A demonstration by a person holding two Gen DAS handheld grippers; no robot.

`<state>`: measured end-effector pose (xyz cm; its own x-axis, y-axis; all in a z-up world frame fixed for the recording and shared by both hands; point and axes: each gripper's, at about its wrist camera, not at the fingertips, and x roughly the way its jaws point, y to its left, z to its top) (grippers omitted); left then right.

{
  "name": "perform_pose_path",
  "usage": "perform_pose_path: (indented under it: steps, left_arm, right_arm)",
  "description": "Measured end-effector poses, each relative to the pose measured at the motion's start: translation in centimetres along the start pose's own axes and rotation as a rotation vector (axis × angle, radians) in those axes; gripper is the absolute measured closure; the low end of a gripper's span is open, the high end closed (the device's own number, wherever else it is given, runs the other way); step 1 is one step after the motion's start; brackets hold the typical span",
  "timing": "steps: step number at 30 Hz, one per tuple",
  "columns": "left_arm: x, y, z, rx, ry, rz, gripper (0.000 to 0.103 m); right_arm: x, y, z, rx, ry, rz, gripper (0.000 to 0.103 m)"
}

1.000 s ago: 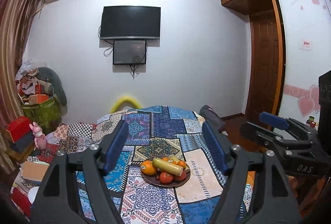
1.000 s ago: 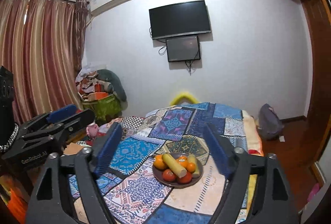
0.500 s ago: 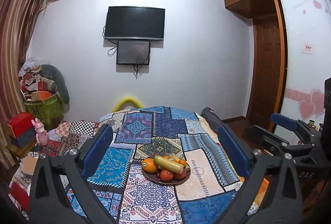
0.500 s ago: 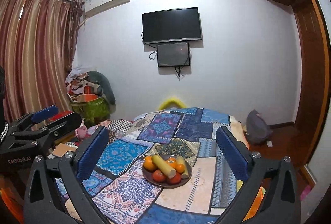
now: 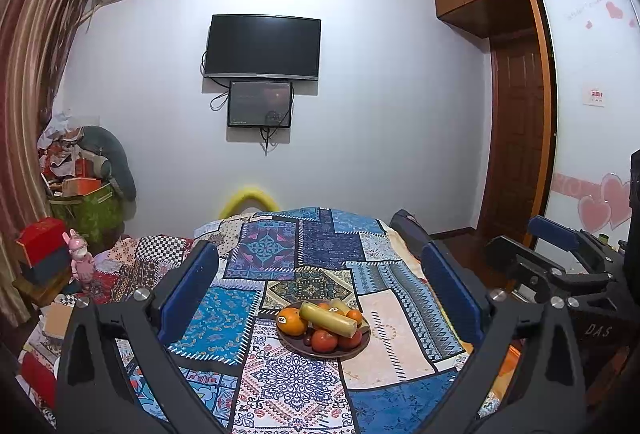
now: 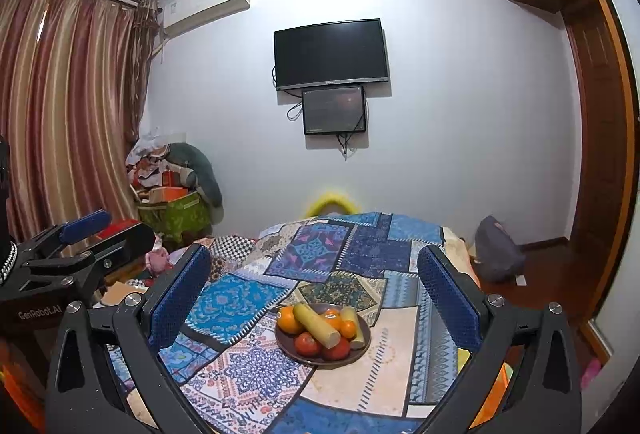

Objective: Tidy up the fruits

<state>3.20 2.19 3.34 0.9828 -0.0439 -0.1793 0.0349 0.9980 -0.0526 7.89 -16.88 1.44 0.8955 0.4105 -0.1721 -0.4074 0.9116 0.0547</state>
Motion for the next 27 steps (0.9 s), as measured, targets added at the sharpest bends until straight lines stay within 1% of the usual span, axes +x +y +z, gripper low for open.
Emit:
perform_pose_path:
  steps: [27]
  left_arm:
    - [-0.06, -0.41, 0.13, 0.012, 0.001, -0.010, 0.000]
  right_arm:
    - [-0.36, -0.27, 0.57, 0.011, -0.013, -0.011, 0.000]
